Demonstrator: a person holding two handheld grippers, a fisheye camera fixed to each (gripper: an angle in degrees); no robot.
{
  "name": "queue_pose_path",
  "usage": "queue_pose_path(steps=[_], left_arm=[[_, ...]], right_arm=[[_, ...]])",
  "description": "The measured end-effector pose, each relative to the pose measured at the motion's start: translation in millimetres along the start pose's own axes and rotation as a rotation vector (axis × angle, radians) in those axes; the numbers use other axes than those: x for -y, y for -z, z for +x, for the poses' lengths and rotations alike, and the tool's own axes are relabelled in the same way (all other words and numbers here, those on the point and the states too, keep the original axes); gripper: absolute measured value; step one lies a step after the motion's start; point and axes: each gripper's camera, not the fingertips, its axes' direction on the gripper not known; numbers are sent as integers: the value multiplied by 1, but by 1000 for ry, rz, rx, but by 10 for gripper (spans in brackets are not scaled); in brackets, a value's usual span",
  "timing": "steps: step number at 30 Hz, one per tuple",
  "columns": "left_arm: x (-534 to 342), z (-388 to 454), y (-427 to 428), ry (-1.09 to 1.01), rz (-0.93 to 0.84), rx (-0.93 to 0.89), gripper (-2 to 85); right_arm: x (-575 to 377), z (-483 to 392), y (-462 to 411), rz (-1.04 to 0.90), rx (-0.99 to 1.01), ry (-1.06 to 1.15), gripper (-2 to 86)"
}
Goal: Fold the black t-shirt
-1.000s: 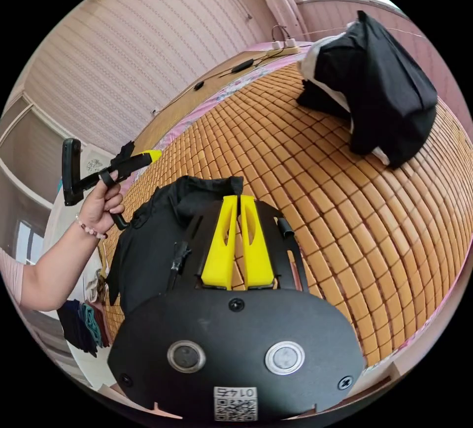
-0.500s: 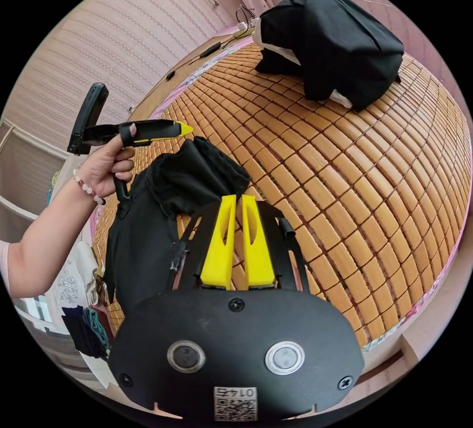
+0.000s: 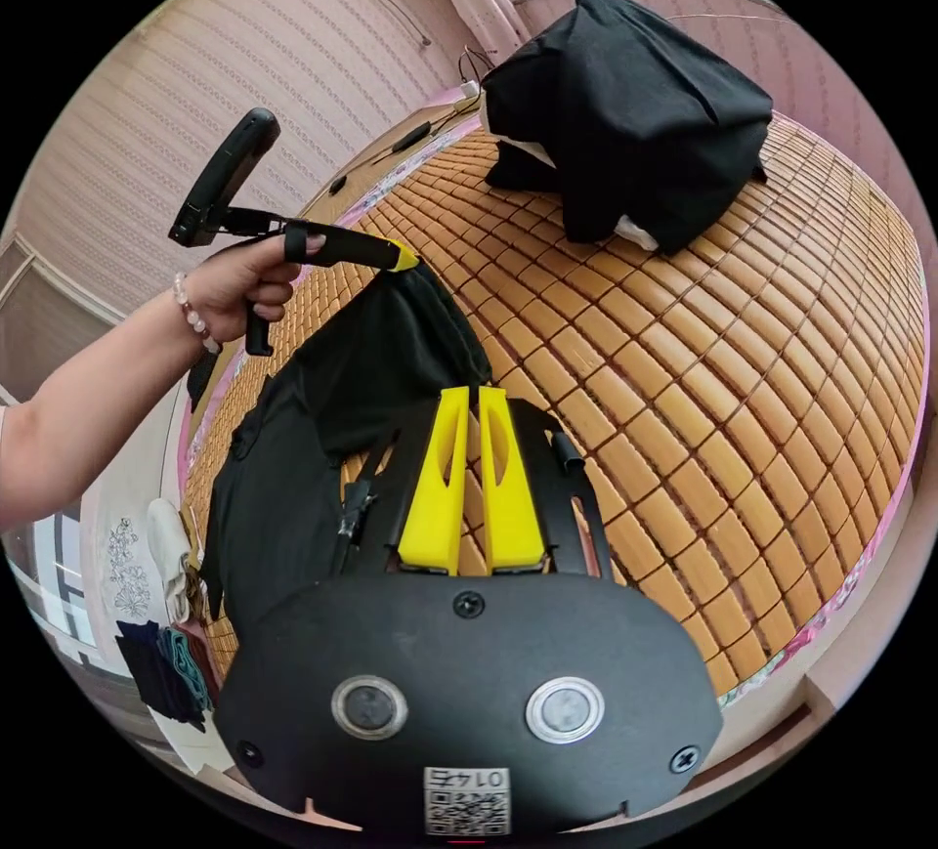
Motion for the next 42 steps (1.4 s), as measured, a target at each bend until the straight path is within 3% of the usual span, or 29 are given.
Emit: queue_pose_path(steps=[9,13,18,24,29,34,42], left_arm=[[13,35,-28,-92,-81,14,9],[-7,36,5,-61,41,16,70],[-58,28,49,-33,116,31,60],[-179,19,69,126,105,78,54],[-330,17,82,440,92,106,48],[-436,41,92,629,127,97,46],[-576,102,117,819,183,80,40]], right_arm=[[-30,0,-10,-4,8,-138,14],[-41,-6,-11,-5,-30,-163,15],[-43,-24,-10,30,-91,-117,8],[14,-82,-58,-13,-12,132,0],[92,-151,-152,-82,-158,382,-2],[86,-181,-223,-174,-333,555,-3],[91,-198,-263,-138,-406,518,-3]])
